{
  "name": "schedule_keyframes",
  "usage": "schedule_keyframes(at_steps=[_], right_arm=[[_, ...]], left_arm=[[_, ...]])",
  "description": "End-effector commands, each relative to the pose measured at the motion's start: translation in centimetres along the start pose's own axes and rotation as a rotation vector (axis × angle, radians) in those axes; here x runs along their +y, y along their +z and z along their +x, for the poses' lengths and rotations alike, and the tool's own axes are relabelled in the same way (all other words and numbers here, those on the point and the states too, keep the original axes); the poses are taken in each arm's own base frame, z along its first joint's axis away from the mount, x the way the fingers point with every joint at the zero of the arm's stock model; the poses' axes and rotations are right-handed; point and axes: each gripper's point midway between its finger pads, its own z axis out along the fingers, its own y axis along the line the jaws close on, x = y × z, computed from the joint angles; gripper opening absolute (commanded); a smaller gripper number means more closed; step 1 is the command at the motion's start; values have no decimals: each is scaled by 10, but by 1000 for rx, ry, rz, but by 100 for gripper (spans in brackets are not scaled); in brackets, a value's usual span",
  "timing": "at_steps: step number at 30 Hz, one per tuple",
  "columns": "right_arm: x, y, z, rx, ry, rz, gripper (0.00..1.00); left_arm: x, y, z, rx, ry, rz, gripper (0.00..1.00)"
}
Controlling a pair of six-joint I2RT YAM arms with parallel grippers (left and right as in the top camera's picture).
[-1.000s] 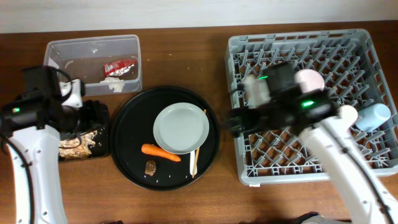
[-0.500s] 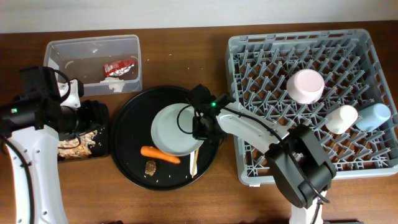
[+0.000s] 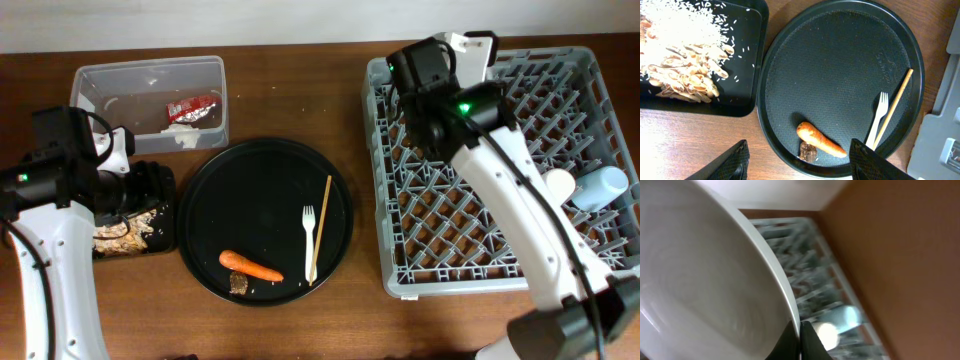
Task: Sort waste into correct bins and load items into the dishwasher rack
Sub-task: 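Carry the white plate with the right gripper and stand it in the rack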
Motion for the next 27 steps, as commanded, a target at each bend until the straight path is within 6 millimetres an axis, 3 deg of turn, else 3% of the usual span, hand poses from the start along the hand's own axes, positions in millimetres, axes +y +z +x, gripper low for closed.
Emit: schedule_keyframes(at_steps=[1,3,7,9,11,12,13,14,15,16,17,18,19,20,22,23,25,27], right_arm=[[-18,35,1,-2,-56,265,4],[1,53,11,32,-106,273,4],[61,78,48,162,-187,118,4],[88,62,52,157,-186,35,9],[117,25,54,100,-256,-30,14],[137,-5,55,45,-300,-79,30],[143,-20,56,17,-329,-92,61],[144,-36,61,10,-363,-112,70],[128,-41,63,43,-266,-120,73],[113,-38,62,104,-166,-171,73],[95,-30,57,169,-69,-231,64],[72,-16,53,231,31,-267,46],[51,-1,50,286,109,-302,22],[33,22,49,360,161,-411,8],[15,64,58,476,264,-535,4],[15,84,62,512,273,-634,4],[23,102,71,549,265,-712,4],[66,99,72,552,190,-923,4]], left_arm=[[-2,-1,0,-4,0,11,63],[-2,-1,-1,-4,1,11,63],[-2,-1,-1,-4,1,11,63],[-2,-1,-1,-5,1,11,64],[-2,-1,-1,-5,1,11,64],[-2,-1,-1,-5,1,11,64],[-2,-1,-1,-4,1,11,64],[-2,-1,0,-4,1,11,64],[-2,-1,-1,-4,1,11,64],[-2,-1,-1,-5,1,11,64],[-2,-1,-1,-5,1,11,64],[-2,-1,-1,-5,1,11,64],[-2,-1,-1,-5,1,11,64],[-2,-1,-1,-5,1,11,64],[-2,-1,-1,-6,1,11,64],[-2,-1,-1,-6,1,11,64],[-2,-1,-1,-5,1,11,64],[-2,-1,-1,-5,1,11,64]])
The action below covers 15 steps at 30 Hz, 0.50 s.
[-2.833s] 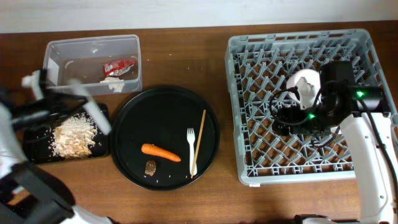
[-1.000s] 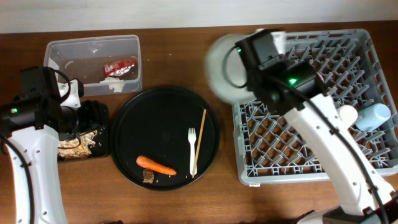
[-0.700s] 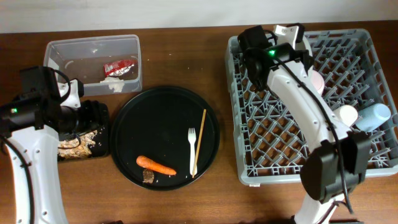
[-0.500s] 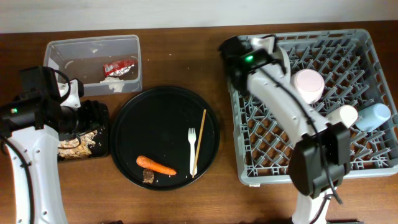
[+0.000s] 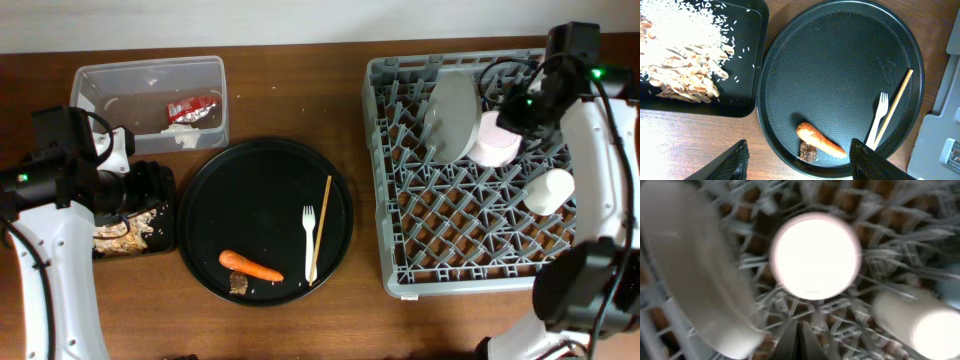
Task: Sort waste into correct bins and load items into the dishwasher rack
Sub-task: 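Carry the white plate with the right gripper and stand it in the rack, then grasp the wooden chopstick with the right gripper and place it in the rack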
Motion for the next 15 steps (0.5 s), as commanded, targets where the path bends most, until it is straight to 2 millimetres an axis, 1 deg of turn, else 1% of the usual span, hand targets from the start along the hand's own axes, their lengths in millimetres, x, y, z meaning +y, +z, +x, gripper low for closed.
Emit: schedule_keyframes(at_steps=[1,2,3,4,6,7,8,9,10,11,12,13,14,15], right_arm=[[55,19,8,62,-168,-266,4],[82,18,14,68,-278,-396,4],[107,8,25,69,-396,-534,4],[114,4,30,79,-420,-578,4],[111,3,36,104,-411,-570,4],[100,6,37,118,-400,-502,6],[85,3,37,130,-356,-408,10],[77,-12,37,112,-347,-352,10],[77,-26,37,91,-336,-340,12],[89,-57,43,40,-337,-356,20],[114,-80,60,24,-412,-385,41],[138,-86,82,56,-476,-413,51],[159,-83,102,108,-494,-421,53],[184,-70,135,195,-494,-397,54]], left_arm=[[-2,-1,0,-2,0,10,64],[-2,-1,0,-2,0,10,64],[-2,-1,0,-2,0,10,64],[-2,-1,0,-2,0,10,64],[-2,-1,0,-2,0,10,65],[-2,-1,0,-2,0,10,67],[-2,-1,0,-2,1,10,68],[-2,-1,0,-2,0,10,69],[-2,-1,0,-2,0,10,69],[-2,-1,0,-3,0,10,69],[-2,-1,0,-2,0,10,70],[-2,-1,0,-2,0,10,70],[-2,-1,0,-2,0,10,70],[-2,-1,0,-3,0,10,70]])
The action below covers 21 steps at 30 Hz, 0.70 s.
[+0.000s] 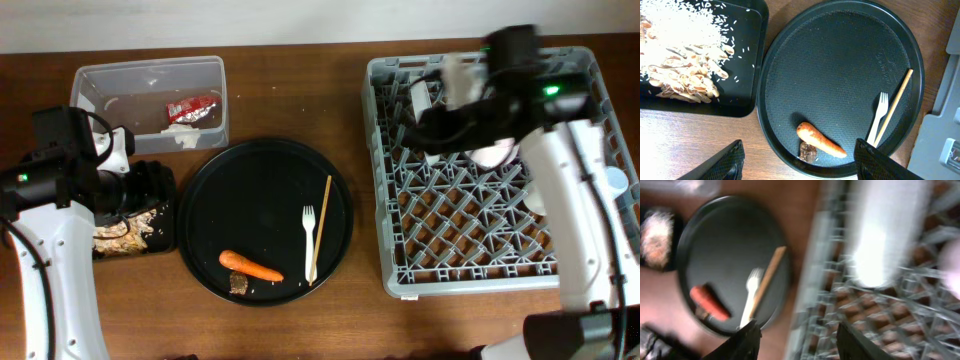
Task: Sort waste into correct bins and load items into the dishwasher rack
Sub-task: 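Grasp the wooden chopstick with the right gripper and place it in the rack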
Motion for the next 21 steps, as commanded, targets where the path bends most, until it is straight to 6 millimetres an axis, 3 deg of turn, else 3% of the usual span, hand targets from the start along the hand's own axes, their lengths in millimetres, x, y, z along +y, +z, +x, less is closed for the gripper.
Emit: schedule_keyframes(at_steps=[1,4,5,8,10,12,16,21], right_arm=[[46,51,28,158,41,20,53],[85,126,69,292,83,95,52],[90,142,79,317,96,101,49],[84,191,111,358,128,120,44],[68,224,134,374,160,129,39],[62,240,142,363,158,120,38],[62,242,143,360,155,118,38],[77,247,150,322,162,184,38]], left_arm=[[-2,-1,0,-3,1,10,70],[-2,-1,0,-2,1,10,70],[-2,-1,0,-2,1,10,70],[-2,-1,1,0,0,10,70],[-2,-1,1,1,0,10,70],[-2,-1,0,-1,0,10,70],[-2,-1,0,-3,1,11,70],[-2,-1,0,-2,1,11,70]])
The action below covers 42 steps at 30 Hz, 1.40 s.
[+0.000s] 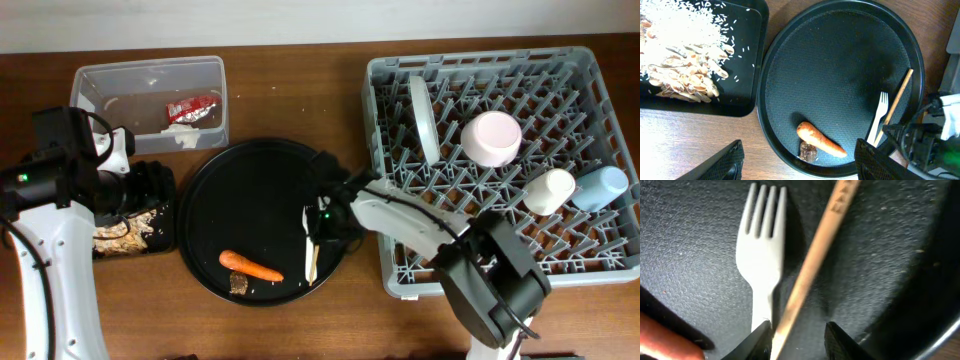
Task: Sort waste into correct bins and load items into the dishwasher rack
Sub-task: 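Grasp the wooden chopstick with the right gripper and place it in the rack, then grasp the white plastic fork with the right gripper and toss it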
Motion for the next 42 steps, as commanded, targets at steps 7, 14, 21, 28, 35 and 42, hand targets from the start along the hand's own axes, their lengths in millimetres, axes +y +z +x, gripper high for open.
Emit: schedule_keyframes(at_steps=[7,14,21,28,35,42], right_arm=[[-5,5,2,-52,172,91,28],[12,11,17,-41,190,94,23],[4,22,19,-27,214,132,4],[-20,-144,-10,-222,105,213,4],[-124,-146,18,-40,102,346,4],[-128,-107,6,-29,-6,266,33]], left_arm=[[-2,-1,0,-2,0,11,70],[-2,-1,0,-1,0,11,70],[-2,-1,0,0,0,11,70],[-2,-1,1,1,0,10,70],[-2,-1,1,1,0,10,70],[-2,-1,1,1,0,10,70]])
